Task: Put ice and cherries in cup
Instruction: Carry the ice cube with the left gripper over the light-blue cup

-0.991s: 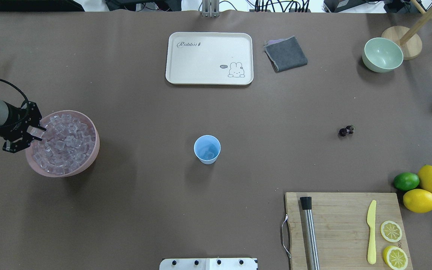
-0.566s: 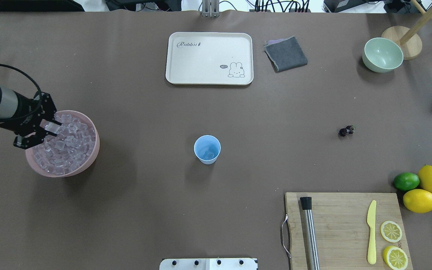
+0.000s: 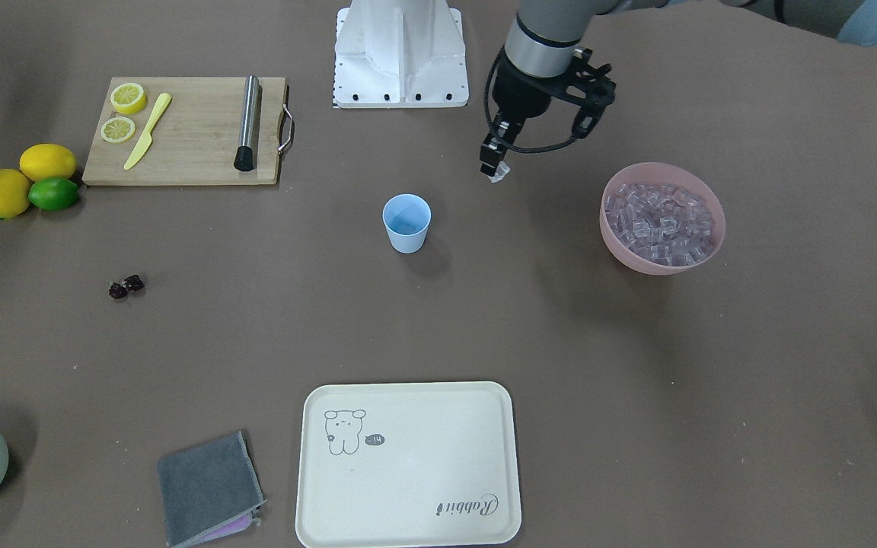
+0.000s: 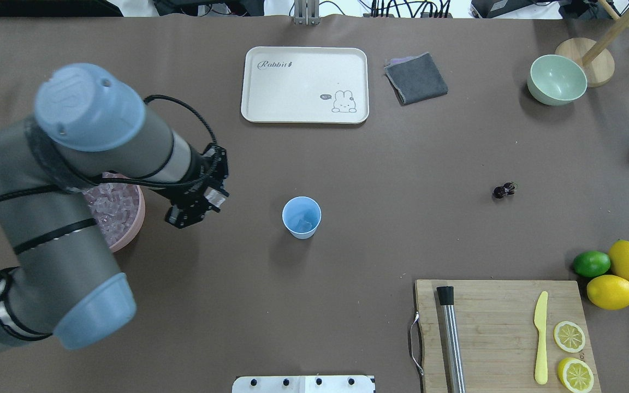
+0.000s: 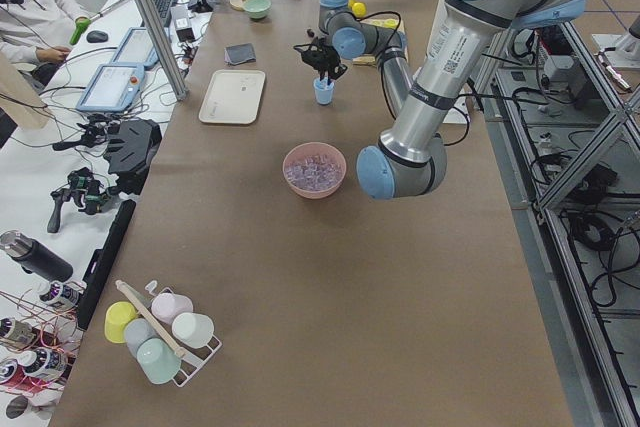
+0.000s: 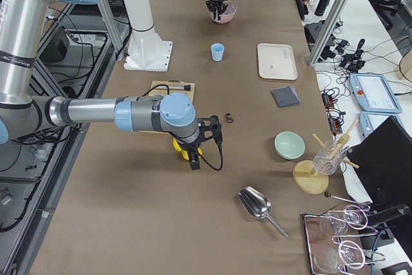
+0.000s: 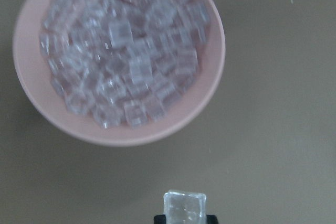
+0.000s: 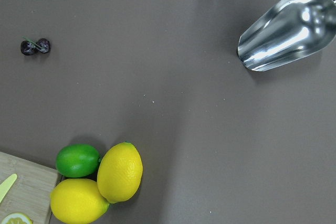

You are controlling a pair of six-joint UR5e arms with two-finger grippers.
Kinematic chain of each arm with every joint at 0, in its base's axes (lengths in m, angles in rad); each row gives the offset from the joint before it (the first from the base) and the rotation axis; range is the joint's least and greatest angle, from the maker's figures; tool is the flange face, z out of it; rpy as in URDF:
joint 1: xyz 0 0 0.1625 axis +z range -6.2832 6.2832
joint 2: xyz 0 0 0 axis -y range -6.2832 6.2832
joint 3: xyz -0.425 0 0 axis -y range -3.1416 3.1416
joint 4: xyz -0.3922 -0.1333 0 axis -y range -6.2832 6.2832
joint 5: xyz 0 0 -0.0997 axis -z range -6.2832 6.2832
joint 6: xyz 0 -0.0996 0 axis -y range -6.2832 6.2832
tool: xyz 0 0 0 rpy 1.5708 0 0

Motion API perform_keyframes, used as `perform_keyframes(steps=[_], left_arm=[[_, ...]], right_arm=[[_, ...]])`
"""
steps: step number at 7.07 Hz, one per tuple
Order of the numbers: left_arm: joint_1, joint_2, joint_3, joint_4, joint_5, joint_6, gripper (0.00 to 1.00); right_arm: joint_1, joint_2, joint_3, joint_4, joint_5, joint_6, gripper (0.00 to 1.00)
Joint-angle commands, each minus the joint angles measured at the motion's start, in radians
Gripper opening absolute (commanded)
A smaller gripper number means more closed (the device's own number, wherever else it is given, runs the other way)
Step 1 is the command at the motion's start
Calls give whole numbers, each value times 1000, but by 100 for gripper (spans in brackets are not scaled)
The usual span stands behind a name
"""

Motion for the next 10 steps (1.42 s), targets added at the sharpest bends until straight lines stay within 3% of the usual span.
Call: perform_keyframes(steps=[1,3,5,6,8,9,10], left_arm=[[80,-162,164,-28,88,38,0],[88,-175,272,-170,112,82,0],[88,-167,286,-175,110,127,0],[88,-164,287,-175,112,145,79],[86,-169,274,-171,101,170,85],[50,-137,183,-137,73,264,82],[12,-39,50,-65,40,414,82]], right_arm=[[0,-10,1,0,-1,-3,100],[0,-25,1,0,-1,-5,100],[0,-36,1,0,-1,-5,100],[0,-38,1,0,-1,-5,100],[0,-42,1,0,-1,-5,100],[0,-42,-1,0,-1,-5,100],[0,-41,-1,0,-1,-4,100]])
